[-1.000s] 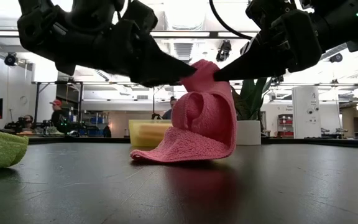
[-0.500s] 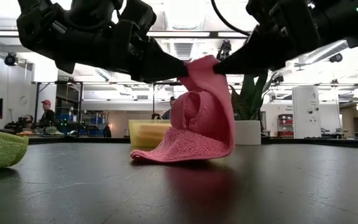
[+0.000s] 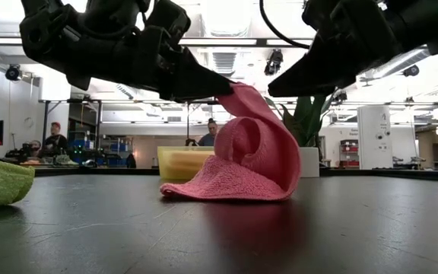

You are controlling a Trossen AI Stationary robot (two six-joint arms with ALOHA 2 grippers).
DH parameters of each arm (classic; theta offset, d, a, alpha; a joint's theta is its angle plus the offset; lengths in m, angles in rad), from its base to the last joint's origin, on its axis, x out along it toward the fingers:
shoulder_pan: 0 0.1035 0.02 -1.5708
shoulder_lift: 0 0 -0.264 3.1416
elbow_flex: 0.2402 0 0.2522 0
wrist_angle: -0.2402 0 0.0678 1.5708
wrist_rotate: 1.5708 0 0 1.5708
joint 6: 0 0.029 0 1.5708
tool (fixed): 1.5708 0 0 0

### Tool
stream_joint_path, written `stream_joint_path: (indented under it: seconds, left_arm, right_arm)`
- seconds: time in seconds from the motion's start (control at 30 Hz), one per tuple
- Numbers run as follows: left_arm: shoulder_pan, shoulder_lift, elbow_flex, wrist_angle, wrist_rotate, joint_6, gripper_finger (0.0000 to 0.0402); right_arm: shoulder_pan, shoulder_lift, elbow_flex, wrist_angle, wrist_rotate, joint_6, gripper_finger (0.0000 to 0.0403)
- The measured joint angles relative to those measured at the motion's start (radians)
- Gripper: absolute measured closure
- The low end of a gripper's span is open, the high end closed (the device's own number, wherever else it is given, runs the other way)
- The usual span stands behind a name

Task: Fold microfiber towels
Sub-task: Fold the pink microfiber cloth

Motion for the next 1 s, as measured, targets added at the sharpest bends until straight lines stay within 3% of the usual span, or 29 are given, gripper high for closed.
stream_joint_path:
  seconds: [0.27, 0.4, 0.67, 0.87, 1.0]
  left_arm:
    - [0.0, 0.001, 0.003, 0.0, -0.004, -0.022, 0.0401]
    - [0.0, 0.001, 0.001, -0.001, -0.004, -0.023, 0.0401]
    - [0.0, 0.002, 0.0, -0.003, -0.004, -0.023, 0.0402]
    - [0.0, 0.002, 0.0, -0.018, -0.004, -0.022, 0.0402]
    - [0.0, 0.003, 0.0, -0.028, -0.009, -0.022, 0.0402]
  right_arm:
    - [0.049, 0.098, 0.002, 0.197, 0.021, -0.089, 0.0252]
    - [0.077, 0.192, 0.048, 0.275, 0.13, -0.184, 0.0261]
    - [0.138, 0.362, 0.187, 0.268, 0.398, -0.383, 0.0276]
    - [0.189, 0.407, 0.23, 0.222, 0.579, -0.522, 0.0279]
    - [0.207, 0.402, 0.23, 0.102, 0.732, -0.509, 0.0279]
